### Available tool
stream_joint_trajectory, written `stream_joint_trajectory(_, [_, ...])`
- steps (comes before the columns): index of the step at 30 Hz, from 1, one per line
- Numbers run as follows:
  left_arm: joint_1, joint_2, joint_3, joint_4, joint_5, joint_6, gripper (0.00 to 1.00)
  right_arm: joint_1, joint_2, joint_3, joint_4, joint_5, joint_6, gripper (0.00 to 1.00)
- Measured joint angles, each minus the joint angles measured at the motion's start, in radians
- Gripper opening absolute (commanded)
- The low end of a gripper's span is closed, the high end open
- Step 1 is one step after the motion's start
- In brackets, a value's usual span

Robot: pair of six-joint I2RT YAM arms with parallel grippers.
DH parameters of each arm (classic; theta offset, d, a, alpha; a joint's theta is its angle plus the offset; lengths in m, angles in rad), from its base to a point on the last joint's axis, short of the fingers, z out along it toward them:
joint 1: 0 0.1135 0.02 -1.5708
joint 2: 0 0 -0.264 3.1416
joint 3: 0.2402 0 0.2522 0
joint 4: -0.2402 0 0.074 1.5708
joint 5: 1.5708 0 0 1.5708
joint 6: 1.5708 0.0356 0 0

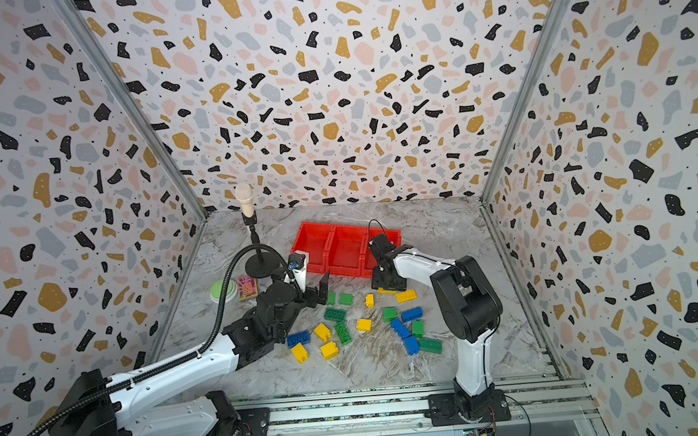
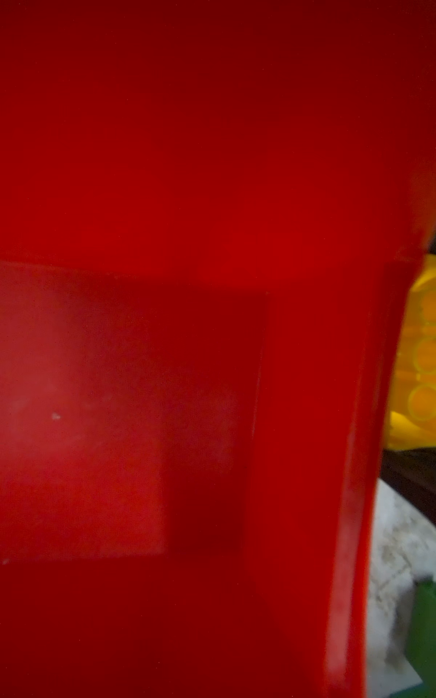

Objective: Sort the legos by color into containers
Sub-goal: 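Lift the yellow brick with the right gripper and release it into the farthest red bin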

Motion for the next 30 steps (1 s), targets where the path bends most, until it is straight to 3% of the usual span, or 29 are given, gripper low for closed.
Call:
stream_joint_trajectory(9, [0.009,0.027,0.000,0.010,0.025,-0.001,1.00,0.010,-0.055,0.024,-0.101,0.003,-0.032,0.54])
stream_joint_trajectory(17, [0.009,0.068,0.000,0.010,0.064,-0.026,1.00,-0.007,-0.082,0.291,-0.177,-0.006,-0.085,0.55])
stream_joint_trajectory(26, [0.006,0.028,-0.001,0.005,0.105,-0.128,1.00,-0.087,0.199,0.638,-0.179,-0.034,-0.155,0.60])
stream_joint_trajectory(30, [0.001,-0.028,-0.012,-0.016,0.091,-0.172,1.00,-0.110,0.335,0.731,-0.209,-0.048,-0.178,0.70])
